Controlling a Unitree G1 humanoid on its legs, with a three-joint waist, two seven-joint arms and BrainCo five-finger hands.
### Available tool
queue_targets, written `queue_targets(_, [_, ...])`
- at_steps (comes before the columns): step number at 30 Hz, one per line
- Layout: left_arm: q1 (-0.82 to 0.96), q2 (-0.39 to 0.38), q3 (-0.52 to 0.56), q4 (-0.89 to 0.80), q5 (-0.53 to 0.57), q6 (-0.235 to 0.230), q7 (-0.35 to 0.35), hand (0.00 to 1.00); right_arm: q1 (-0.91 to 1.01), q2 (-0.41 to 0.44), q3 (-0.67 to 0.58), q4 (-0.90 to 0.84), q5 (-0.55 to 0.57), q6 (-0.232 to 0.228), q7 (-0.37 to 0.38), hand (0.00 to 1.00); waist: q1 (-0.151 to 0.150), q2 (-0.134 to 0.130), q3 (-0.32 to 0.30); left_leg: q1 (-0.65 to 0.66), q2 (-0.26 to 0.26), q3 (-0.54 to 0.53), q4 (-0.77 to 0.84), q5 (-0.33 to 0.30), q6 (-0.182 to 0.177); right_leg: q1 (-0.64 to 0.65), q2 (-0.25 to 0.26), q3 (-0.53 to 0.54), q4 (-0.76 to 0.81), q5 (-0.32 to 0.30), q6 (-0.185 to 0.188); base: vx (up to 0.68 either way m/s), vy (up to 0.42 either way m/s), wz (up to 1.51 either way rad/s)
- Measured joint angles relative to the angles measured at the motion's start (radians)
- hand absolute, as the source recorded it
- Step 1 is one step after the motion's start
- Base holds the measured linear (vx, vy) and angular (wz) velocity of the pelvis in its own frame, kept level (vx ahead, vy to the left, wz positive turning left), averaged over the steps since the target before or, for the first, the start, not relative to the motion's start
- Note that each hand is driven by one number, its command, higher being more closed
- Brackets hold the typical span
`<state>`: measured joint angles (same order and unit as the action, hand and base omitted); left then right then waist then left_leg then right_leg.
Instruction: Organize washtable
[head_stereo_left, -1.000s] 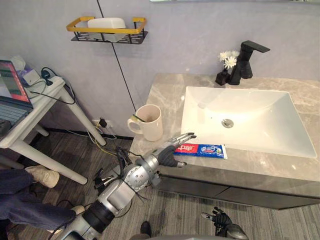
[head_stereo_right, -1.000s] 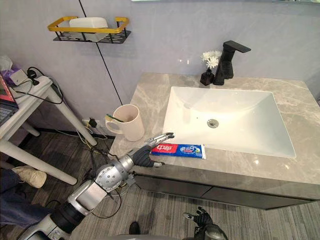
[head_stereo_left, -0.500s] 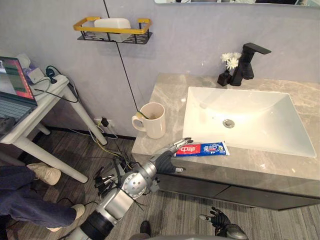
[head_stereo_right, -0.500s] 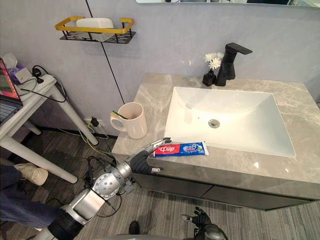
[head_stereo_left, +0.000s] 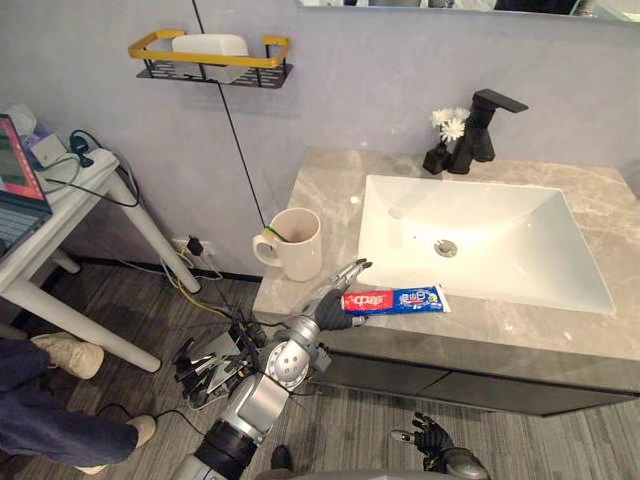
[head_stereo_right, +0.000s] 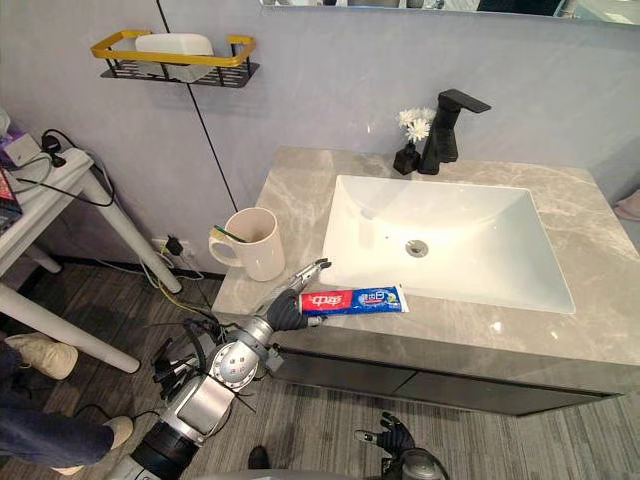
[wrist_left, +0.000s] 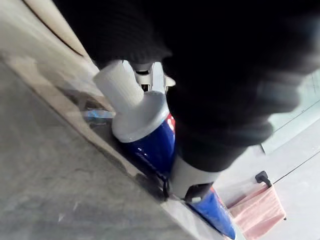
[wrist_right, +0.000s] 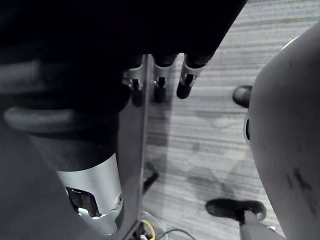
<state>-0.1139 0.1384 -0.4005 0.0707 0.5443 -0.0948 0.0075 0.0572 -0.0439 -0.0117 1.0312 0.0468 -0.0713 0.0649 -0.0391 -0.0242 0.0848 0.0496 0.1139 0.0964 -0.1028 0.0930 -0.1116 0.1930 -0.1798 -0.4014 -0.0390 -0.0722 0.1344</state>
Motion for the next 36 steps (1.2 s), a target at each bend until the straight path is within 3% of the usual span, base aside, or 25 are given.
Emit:
queue_targets(6, [-0.025,-0.001,0.015,0.021,0.059,-0.010,0.016,1.00,0.015,0.005,0.006,-0.022,0.002,0.000,0.000,0.00,0.000,-0.006,-0.011,0.000,0.011,0.009,0.000,-0.003,-0.004,-0.007,0.009,0.011,-0.001,0.003,-0.003,-0.02,-0.014,-0.05])
queue_targets(15, [-0.035,0.007,-0.003,0.047,0.160,-0.088,0.049,1.00,0.018,-0.003,0.014,-0.025,0.003,-0.016,-0.004,0.00,0.001,-0.003,-0.013,-0.016,0.010,0.008,0.000,-0.004,-0.005,-0.023,0.011,0.015,-0.006,0.003,-0.003,0.00,0.000,0.00])
queue_targets(25, [-0.029,0.024,-0.021,0.044,0.196,-0.080,0.109,1.00,0.040,-0.005,-0.025,-0.039,0.060,-0.038,-0.046,0.00,-0.002,0.014,-0.024,-0.002,0.013,0.030,0.000,-0.004,-0.005,-0.023,0.011,0.037,-0.007,0.007,-0.008,-0.01,-0.006,-0.06])
queue_targets(33, [0.019,0.014,-0.020,-0.114,0.194,-0.031,0.129,1.00,0.216,0.041,-0.028,-0.388,0.157,-0.045,-0.084,0.00,-0.006,0.015,-0.029,0.030,0.049,0.160,0.008,-0.018,-0.018,-0.081,0.032,0.175,0.013,0.024,-0.015,-0.01,-0.008,-0.50])
queue_targets(36, [0.027,-0.044,-0.022,-0.223,0.180,-0.030,0.151,1.00,0.322,0.076,-0.014,-0.624,0.219,-0.061,-0.084,0.00,-0.013,0.011,-0.030,0.068,0.062,0.229,0.008,-0.026,-0.028,-0.098,0.042,0.241,0.034,0.025,-0.017,-0.02,-0.013,-0.67])
